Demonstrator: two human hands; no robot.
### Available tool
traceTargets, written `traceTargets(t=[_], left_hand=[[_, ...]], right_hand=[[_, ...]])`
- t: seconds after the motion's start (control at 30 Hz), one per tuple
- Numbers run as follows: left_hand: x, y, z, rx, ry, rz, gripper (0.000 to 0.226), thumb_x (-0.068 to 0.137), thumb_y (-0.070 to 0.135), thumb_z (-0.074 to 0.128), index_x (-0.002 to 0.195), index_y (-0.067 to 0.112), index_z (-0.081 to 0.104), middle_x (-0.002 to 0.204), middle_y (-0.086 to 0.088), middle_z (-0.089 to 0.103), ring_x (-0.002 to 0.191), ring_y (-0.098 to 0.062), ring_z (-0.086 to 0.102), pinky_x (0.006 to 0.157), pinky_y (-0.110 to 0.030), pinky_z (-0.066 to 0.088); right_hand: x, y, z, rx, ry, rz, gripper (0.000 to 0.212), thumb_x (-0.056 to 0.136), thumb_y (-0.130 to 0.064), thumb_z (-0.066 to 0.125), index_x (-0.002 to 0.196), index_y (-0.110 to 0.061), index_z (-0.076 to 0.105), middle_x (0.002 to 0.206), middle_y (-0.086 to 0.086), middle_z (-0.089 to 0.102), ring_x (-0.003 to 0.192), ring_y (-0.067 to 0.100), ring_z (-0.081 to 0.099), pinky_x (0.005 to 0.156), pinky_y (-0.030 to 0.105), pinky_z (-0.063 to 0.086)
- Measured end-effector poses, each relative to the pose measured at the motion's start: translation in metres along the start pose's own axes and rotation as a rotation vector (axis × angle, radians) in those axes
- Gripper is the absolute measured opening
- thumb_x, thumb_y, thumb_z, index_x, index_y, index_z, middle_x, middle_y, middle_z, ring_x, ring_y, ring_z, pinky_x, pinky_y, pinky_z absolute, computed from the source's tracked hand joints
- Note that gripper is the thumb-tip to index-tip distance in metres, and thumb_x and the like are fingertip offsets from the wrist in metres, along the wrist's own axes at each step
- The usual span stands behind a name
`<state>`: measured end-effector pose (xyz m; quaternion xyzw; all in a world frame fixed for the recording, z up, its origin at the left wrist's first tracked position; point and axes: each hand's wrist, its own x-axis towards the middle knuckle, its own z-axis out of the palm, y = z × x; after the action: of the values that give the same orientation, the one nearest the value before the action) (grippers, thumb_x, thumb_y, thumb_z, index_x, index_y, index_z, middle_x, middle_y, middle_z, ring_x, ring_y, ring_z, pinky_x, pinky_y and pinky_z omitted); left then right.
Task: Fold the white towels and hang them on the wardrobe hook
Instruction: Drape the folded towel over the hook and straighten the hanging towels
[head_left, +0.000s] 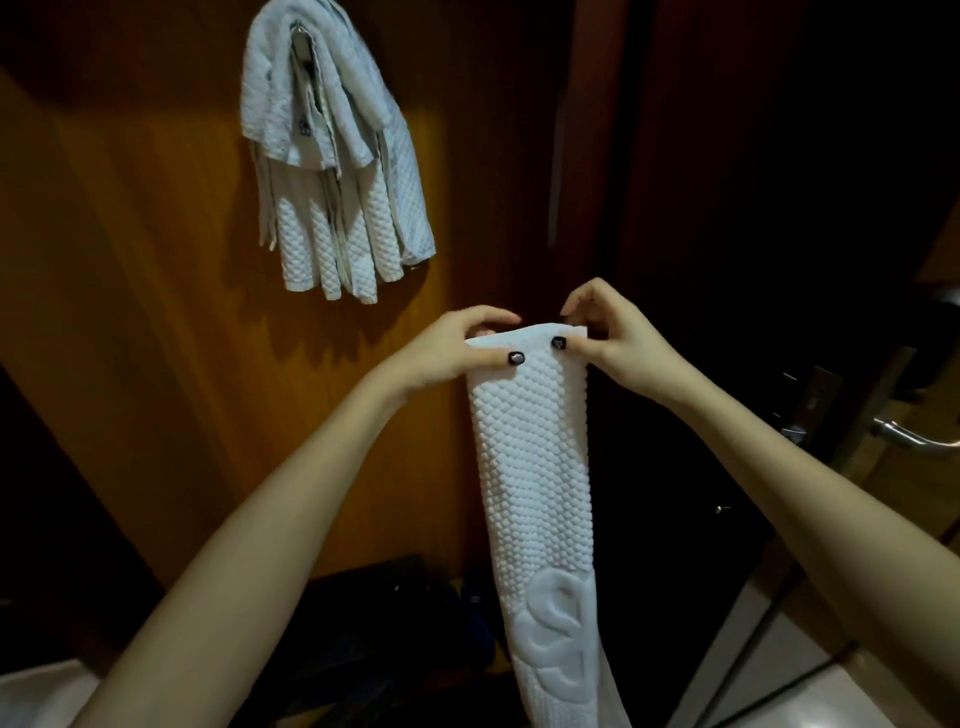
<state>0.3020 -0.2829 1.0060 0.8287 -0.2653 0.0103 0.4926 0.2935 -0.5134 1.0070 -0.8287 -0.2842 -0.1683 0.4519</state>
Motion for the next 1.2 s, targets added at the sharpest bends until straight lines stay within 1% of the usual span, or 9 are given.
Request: traceTargets(t=[0.23,0.4,0.63,0.73,0.8,0.9,0.97,1.07,1.2], left_hand=[[-0.002,-0.029,0.03,-0.411,0.178,-0.171,0.021,0.083,0.008,0.069,0.103,0.008,0.064,0.082,0.008,0.074,0.08,-0.009,0.07,0.07,-0.023,0.055],[0.006,-0.007,0.043,-0.47,0.365,0.06,0.034,0.077,0.009,0.077,0.108,0.015,0.064,0.095,0.01,0.074,0.091,-0.01,0.07,0.069,-0.02,0.054],[0.019,0.037,0.026,-0.327,0.342,0.25,0.052,0.077,0.015,0.074,0.122,0.021,0.048,0.118,0.001,0.062,0.105,-0.006,0.064,0.082,-0.023,0.053],[0.011,0.035,0.02,-0.204,0.4,0.357,0.082,0.082,0.012,0.073,0.14,0.049,0.028,0.148,0.013,0.037,0.134,-0.008,0.042,0.105,-0.029,0.042],[0.002,0.028,0.02,-0.13,0.406,0.371,0.079,0.085,0.011,0.069,0.136,0.057,0.031,0.138,0.032,0.042,0.127,-0.002,0.046,0.104,-0.023,0.041],[-0.009,0.012,0.02,0.107,0.448,0.426,0.044,0.084,0.018,0.067,0.122,0.037,0.059,0.1,0.016,0.066,0.078,0.003,0.054,0.075,-0.016,0.044],[-0.015,0.003,0.014,0.131,0.453,0.408,0.036,0.083,0.016,0.068,0.116,0.029,0.064,0.109,0.01,0.066,0.094,0.007,0.058,0.085,-0.013,0.045],[-0.026,-0.007,0.012,0.082,0.289,0.28,0.052,0.081,0.018,0.074,0.124,0.041,0.055,0.131,0.021,0.054,0.126,0.001,0.047,0.104,-0.016,0.036],[-0.03,-0.014,0.028,-0.018,0.189,0.218,0.047,0.083,0.014,0.073,0.119,0.041,0.058,0.122,0.034,0.057,0.124,0.005,0.049,0.1,-0.01,0.036]], right_hand=[[0.01,-0.012,-0.009,0.269,0.078,-0.005,0.025,0.088,-0.001,0.065,0.097,-0.019,0.049,0.079,0.004,0.056,0.07,0.016,0.054,0.059,0.027,0.045],[0.024,-0.016,-0.021,0.272,0.185,-0.004,0.023,0.086,-0.001,0.067,0.101,-0.008,0.052,0.082,0.003,0.057,0.076,0.016,0.055,0.065,0.027,0.046],[0.051,-0.025,-0.036,0.397,0.277,-0.012,0.019,0.09,-0.003,0.061,0.101,-0.015,0.051,0.079,-0.001,0.059,0.069,0.006,0.058,0.058,0.02,0.047],[0.058,-0.027,-0.03,0.399,0.278,-0.057,0.026,0.089,-0.002,0.062,0.101,-0.021,0.05,0.079,0.001,0.058,0.066,0.008,0.056,0.053,0.018,0.044],[0.061,-0.026,-0.023,0.38,0.268,-0.08,0.029,0.087,-0.002,0.062,0.101,-0.024,0.051,0.084,0.002,0.056,0.069,0.008,0.054,0.054,0.017,0.043],[0.066,-0.024,-0.009,0.373,0.241,-0.087,0.03,0.087,-0.001,0.063,0.102,-0.025,0.052,0.095,0.002,0.056,0.07,0.004,0.056,0.056,0.017,0.045],[0.069,-0.024,0.0,0.387,0.215,-0.088,0.031,0.087,-0.002,0.064,0.102,-0.026,0.052,0.098,0.003,0.056,0.071,0.005,0.057,0.056,0.019,0.047],[0.075,-0.024,0.006,0.408,0.232,-0.087,0.03,0.086,-0.004,0.064,0.101,-0.027,0.053,0.094,0.002,0.056,0.071,0.008,0.057,0.058,0.021,0.046],[0.087,-0.02,0.002,0.418,0.272,-0.088,0.026,0.086,-0.009,0.063,0.101,-0.029,0.055,0.089,-0.001,0.053,0.077,0.011,0.052,0.065,0.024,0.044]])
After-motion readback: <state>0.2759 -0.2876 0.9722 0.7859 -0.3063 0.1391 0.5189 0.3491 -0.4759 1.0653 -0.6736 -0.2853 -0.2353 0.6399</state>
